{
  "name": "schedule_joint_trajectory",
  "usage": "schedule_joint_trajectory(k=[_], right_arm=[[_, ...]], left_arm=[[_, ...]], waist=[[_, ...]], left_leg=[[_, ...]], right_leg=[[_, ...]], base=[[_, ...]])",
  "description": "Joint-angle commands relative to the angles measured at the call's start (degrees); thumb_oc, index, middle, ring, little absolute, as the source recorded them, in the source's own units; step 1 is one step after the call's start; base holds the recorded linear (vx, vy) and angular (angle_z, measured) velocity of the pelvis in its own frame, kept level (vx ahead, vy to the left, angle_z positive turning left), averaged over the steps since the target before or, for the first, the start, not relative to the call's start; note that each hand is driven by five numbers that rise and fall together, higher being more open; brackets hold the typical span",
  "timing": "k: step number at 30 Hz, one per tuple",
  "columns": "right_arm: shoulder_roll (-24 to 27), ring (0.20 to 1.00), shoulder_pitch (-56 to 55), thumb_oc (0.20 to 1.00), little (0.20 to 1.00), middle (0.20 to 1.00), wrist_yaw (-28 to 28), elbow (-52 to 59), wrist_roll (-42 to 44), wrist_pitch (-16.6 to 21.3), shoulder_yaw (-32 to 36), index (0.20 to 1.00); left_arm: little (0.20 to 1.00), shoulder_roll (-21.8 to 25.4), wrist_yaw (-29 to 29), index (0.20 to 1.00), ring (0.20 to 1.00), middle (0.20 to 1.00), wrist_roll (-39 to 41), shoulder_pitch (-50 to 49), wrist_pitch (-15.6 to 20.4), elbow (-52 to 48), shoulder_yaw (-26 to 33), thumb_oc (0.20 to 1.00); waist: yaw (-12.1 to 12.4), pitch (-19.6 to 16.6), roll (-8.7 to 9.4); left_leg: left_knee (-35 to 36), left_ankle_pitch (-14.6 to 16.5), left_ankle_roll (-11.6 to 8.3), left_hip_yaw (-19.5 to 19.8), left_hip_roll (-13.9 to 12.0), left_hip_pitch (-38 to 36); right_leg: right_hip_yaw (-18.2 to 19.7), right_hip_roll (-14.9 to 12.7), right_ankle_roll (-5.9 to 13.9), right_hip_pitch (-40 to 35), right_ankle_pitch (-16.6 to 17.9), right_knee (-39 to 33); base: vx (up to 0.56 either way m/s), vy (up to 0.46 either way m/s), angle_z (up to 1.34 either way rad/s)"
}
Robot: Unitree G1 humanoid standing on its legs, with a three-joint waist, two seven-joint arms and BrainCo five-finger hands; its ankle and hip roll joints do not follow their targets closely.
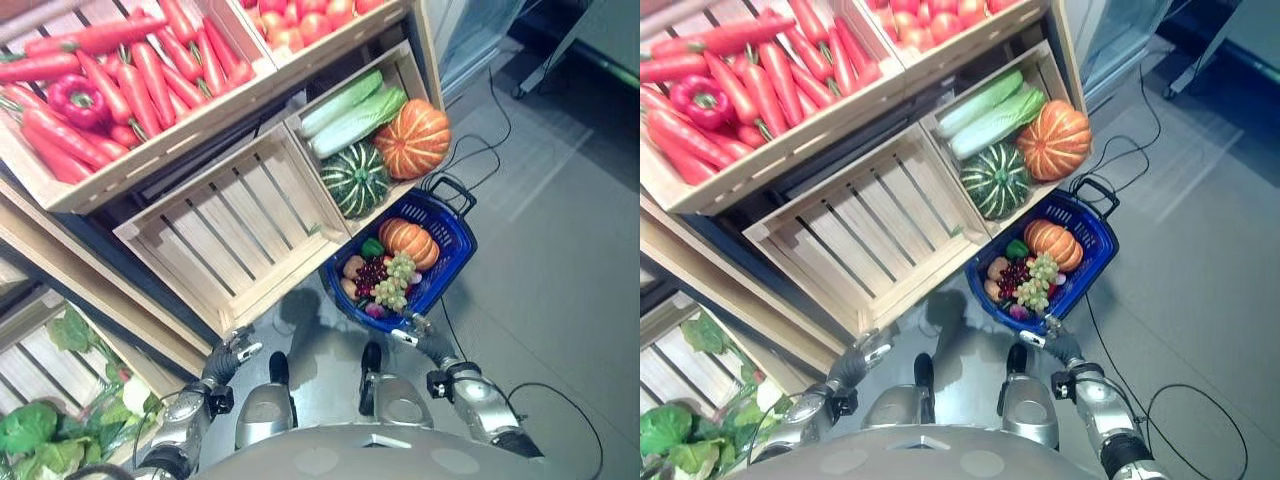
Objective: Pick up fruits and vegetables into the basket
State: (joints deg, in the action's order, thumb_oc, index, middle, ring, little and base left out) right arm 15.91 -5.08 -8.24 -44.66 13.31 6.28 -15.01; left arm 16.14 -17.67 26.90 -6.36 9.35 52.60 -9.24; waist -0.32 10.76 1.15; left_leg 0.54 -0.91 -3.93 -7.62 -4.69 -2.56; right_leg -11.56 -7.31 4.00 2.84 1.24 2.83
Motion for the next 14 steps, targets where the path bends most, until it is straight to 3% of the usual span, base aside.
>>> schedule_joint_trajectory(k=[1, 6, 14], right_arm=[[-0.45, 1.000, 2.40, 1.000, 1.000, 1.000, -0.97, -1.71, 0.58, -0.70, -1.41, 1.000], [-2.34, 1.000, 4.11, 1.000, 1.000, 1.000, -5.09, -10.65, 4.63, -4.86, -1.75, 1.000], [-3.42, 1.000, 5.50, 1.000, 1.000, 1.000, -10.75, -18.51, 6.84, -5.13, -0.67, 1.000]], left_arm=[[1.000, -0.04, -1.44, 1.000, 1.000, 1.000, -1.96, 2.40, -0.91, 2.63, -0.93, 1.000], [1.000, -1.14, -3.90, 1.000, 1.000, 1.000, -3.51, 5.07, -1.88, 6.61, -2.95, 1.000], [1.000, -2.38, -5.72, 1.000, 1.000, 1.000, -2.05, 6.69, -4.11, 9.32, -2.36, 1.000]], waist=[[-0.25, 0.76, 0.08], [-0.23, -0.65, -0.57], [0.34, -1.83, -0.90]], left_leg=[[-3.03, 3.99, 2.29, 1.26, 0.69, 1.35], [-1.64, 4.17, 2.28, 0.87, 0.91, -0.87], [-1.09, 4.52, 2.48, 0.57, 1.32, -2.18]], right_leg=[[0.23, -2.89, 4.14, -2.52, -3.83, 3.96], [-0.89, -3.30, 4.43, -4.64, -3.17, 1.99], [-2.35, -3.55, 4.39, -6.41, -3.09, 0.74]], base=[[-0.03, 0.052, -0.03], [-0.03, 0.034, -0.06], [0.00, 0.000, 0.00]])
